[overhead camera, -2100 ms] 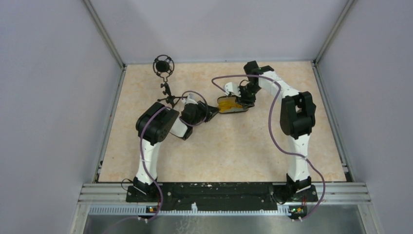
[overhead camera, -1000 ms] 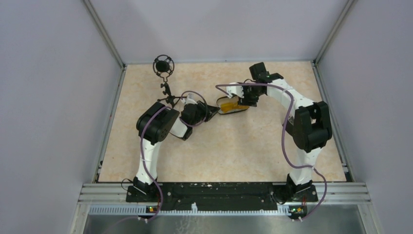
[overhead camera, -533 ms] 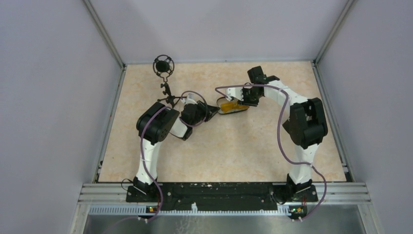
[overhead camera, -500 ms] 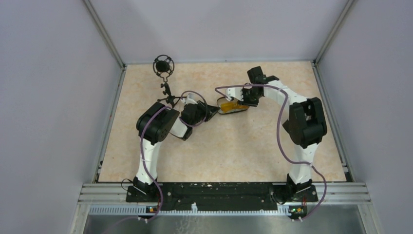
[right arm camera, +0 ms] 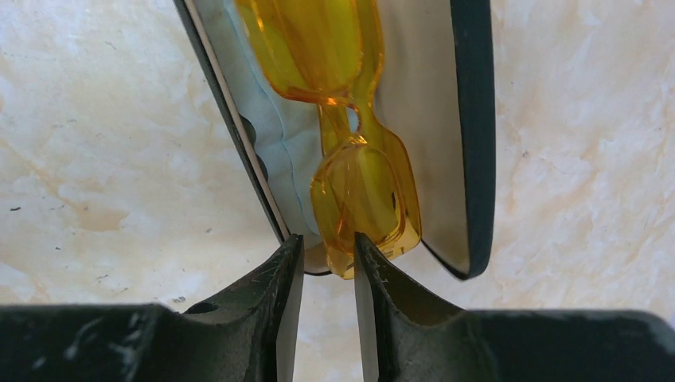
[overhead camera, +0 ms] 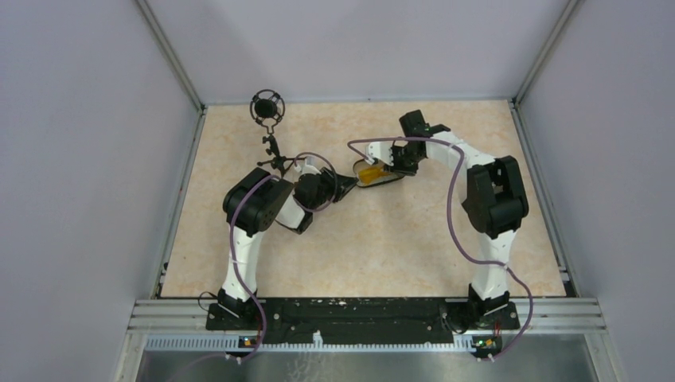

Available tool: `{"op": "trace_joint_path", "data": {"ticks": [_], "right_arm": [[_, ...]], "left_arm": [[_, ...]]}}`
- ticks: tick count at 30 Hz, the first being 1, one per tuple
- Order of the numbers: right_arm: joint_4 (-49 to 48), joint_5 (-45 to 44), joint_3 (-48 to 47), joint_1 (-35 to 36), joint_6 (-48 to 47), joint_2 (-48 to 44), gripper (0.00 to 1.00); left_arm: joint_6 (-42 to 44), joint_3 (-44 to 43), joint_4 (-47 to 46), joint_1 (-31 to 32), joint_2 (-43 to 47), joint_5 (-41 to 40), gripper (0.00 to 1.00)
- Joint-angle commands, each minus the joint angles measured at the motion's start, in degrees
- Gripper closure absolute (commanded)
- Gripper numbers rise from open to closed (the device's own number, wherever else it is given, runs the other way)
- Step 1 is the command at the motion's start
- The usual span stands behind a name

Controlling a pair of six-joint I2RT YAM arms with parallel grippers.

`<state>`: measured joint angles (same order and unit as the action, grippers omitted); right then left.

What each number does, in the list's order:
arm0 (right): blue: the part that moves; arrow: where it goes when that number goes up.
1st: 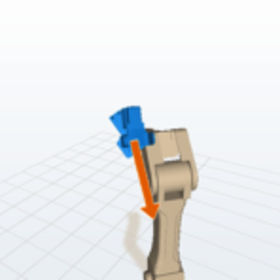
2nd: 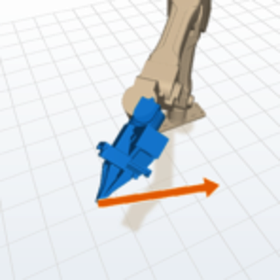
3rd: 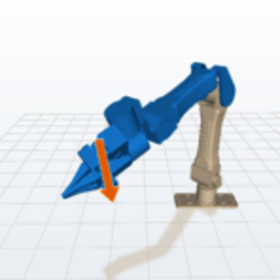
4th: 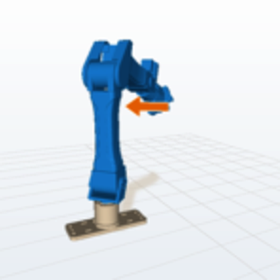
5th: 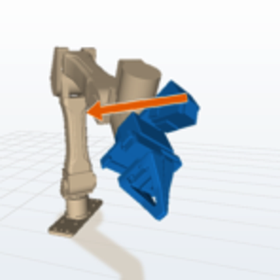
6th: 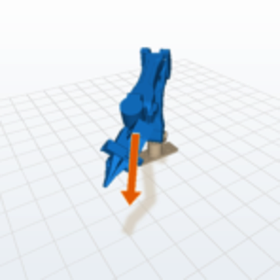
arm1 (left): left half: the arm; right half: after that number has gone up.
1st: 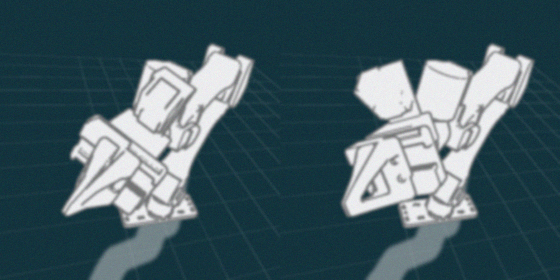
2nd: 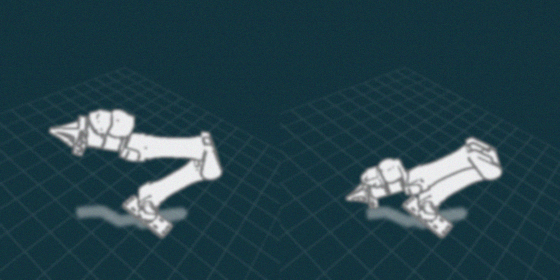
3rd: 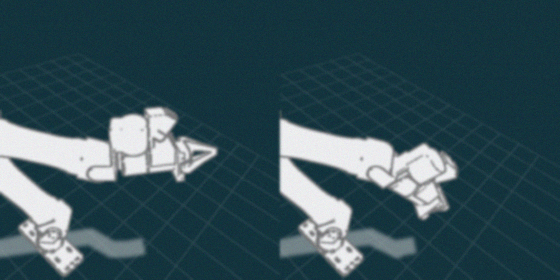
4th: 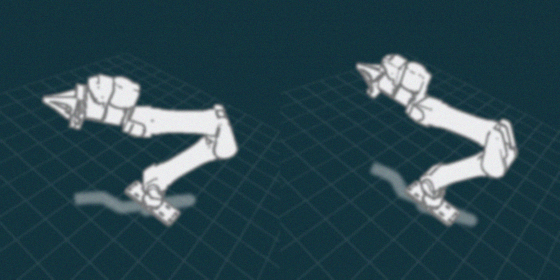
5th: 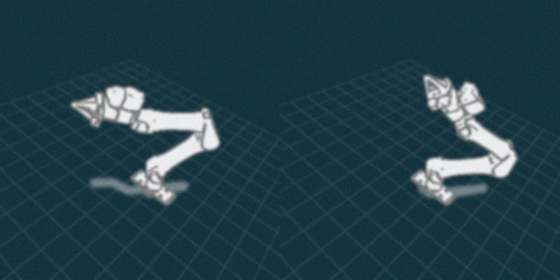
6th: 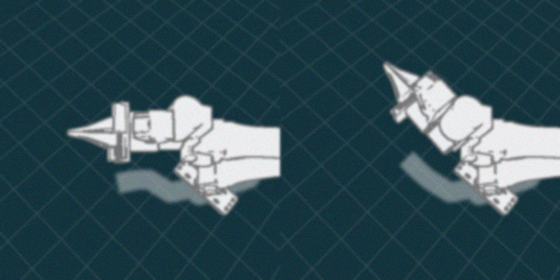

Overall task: Organize the sunglasses
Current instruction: Place the sunglasses in the sunglasses case.

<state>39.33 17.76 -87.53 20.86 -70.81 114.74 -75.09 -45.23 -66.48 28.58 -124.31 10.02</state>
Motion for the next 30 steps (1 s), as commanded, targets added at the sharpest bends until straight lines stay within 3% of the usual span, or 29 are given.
{"op": "trace_joint_path", "data": {"ticks": [1, 5, 10, 30], "right_arm": [[0.0, 2.2, -2.9, 1.0, 0.9, 1.0, 0.71], [-0.3, 2.5, -2.6, 1.3, 1.2, 1.3, 0.71], [-0.9, 3.0, -2.0, 1.4, 1.5, 0.9, 0.72], [-1.5, 6.6, -2.7, 1.4, 4.6, -3.0, 0.7]], "left_arm": [[-0.1, 2.0, -5.5, 0.1, 1.2, -1.1, 0.68], [-0.3, 3.2, -6.8, 0.0, 1.7, -1.6, 0.61], [-0.3, 3.8, -7.5, 0.0, 2.1, -1.6, 0.61], [-2.1, 2.7, -10.7, -0.1, -1.3, -0.8, 0.68]]}}
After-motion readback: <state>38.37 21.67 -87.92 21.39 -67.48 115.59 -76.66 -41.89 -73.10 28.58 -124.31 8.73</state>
